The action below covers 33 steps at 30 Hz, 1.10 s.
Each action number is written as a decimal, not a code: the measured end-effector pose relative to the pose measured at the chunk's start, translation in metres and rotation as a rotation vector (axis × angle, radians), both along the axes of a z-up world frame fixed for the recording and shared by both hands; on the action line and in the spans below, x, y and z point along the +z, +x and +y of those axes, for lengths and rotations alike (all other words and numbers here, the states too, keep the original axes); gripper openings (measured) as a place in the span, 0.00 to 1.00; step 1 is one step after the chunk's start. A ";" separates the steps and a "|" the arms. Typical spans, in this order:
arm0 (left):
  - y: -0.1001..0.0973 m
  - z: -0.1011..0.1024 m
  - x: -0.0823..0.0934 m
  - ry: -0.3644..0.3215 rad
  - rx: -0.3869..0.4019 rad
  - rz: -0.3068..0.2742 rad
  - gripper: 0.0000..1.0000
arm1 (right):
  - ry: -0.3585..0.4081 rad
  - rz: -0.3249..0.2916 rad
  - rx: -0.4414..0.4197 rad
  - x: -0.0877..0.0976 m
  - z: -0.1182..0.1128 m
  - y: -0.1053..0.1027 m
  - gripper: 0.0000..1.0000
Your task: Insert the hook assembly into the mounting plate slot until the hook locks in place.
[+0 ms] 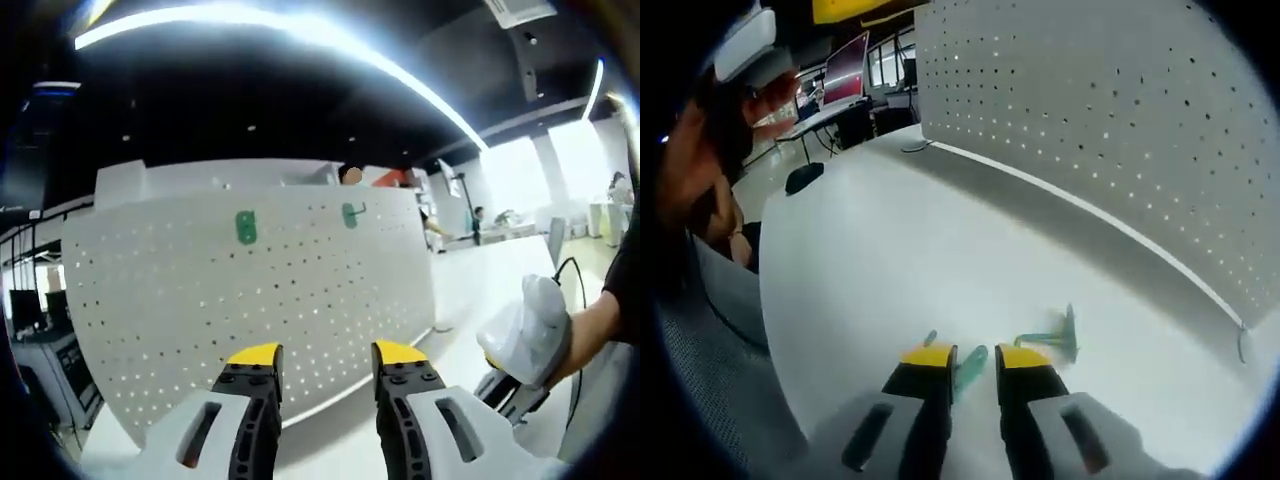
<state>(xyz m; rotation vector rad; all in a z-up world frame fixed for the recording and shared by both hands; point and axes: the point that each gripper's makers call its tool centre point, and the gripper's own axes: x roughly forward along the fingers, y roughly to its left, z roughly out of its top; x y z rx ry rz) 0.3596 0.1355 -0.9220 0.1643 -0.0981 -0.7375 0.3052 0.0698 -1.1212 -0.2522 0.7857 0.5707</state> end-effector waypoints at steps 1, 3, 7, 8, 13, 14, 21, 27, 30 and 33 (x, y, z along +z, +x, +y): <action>0.000 0.000 0.000 0.000 -0.001 0.000 0.36 | 0.000 0.000 0.002 0.000 0.000 0.000 0.12; 0.000 0.000 0.000 0.000 -0.001 0.000 0.36 | -0.002 -0.005 0.006 0.001 0.000 0.001 0.10; 0.000 0.000 0.000 -0.001 -0.002 0.003 0.35 | -0.004 -0.008 0.014 0.001 0.001 0.000 0.07; 0.000 0.000 0.000 0.000 -0.002 0.001 0.35 | -0.004 -0.009 0.016 0.002 0.001 0.000 0.07; 0.000 0.000 0.000 0.002 -0.003 0.001 0.34 | -0.004 -0.011 0.025 0.002 0.002 0.000 0.04; 0.000 0.000 0.000 0.002 -0.003 0.001 0.34 | -0.005 -0.012 0.026 0.002 0.002 0.000 0.04; -0.001 0.000 0.000 0.004 -0.004 -0.001 0.34 | -0.019 -0.014 0.034 0.002 0.002 -0.001 0.04; -0.001 0.001 0.001 0.001 -0.003 -0.001 0.34 | -0.028 -0.018 0.042 0.001 0.001 -0.001 0.01; -0.001 0.000 0.001 0.002 -0.005 -0.001 0.33 | -0.021 -0.015 0.033 0.002 0.000 0.000 0.01; -0.002 -0.001 0.000 0.004 -0.008 -0.001 0.33 | -0.016 -0.019 0.025 0.004 -0.001 0.000 0.00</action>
